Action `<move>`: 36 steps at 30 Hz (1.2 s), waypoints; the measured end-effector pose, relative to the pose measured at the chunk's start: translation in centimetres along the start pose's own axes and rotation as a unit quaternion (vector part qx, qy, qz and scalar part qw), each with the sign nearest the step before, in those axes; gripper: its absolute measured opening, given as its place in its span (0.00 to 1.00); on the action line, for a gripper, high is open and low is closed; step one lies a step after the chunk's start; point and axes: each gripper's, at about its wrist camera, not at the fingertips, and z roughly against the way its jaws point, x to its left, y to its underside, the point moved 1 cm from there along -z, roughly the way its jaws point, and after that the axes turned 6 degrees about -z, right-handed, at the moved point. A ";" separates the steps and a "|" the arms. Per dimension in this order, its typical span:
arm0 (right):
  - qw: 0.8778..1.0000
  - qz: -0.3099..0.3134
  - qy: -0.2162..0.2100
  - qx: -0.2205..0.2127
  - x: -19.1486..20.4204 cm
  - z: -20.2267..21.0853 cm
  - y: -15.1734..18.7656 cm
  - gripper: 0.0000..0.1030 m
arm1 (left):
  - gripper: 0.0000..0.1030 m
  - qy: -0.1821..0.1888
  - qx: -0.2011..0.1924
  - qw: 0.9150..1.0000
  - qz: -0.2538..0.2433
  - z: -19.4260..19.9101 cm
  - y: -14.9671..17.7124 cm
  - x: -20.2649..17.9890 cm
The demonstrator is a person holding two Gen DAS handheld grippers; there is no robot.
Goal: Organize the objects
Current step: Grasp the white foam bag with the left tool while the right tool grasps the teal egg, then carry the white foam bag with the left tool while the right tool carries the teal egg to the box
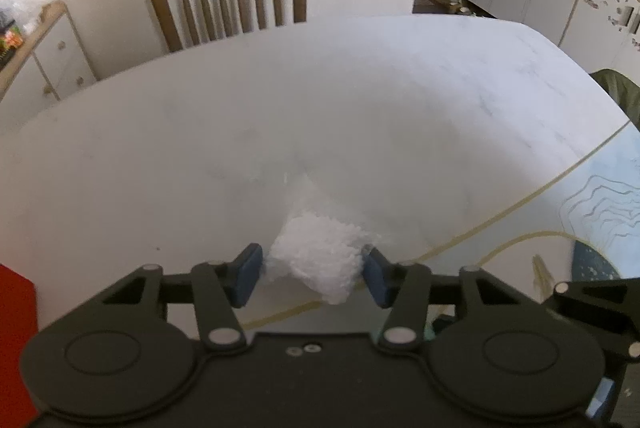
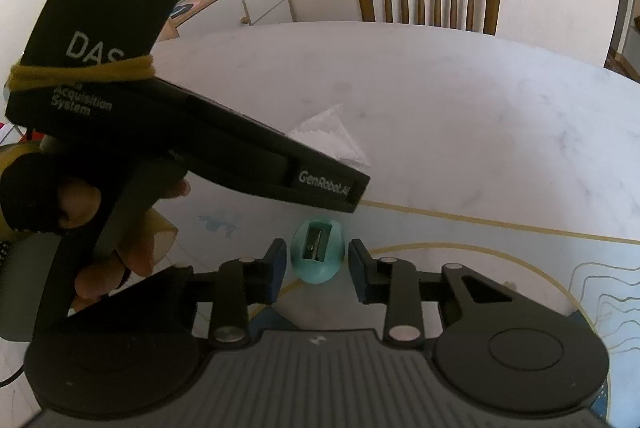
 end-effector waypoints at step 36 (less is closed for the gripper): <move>0.996 -0.018 -0.065 -0.064 4.0 13.6 -0.9 0.28 | 0.41 -0.001 -0.027 0.989 0.144 18.0 5.6 2.6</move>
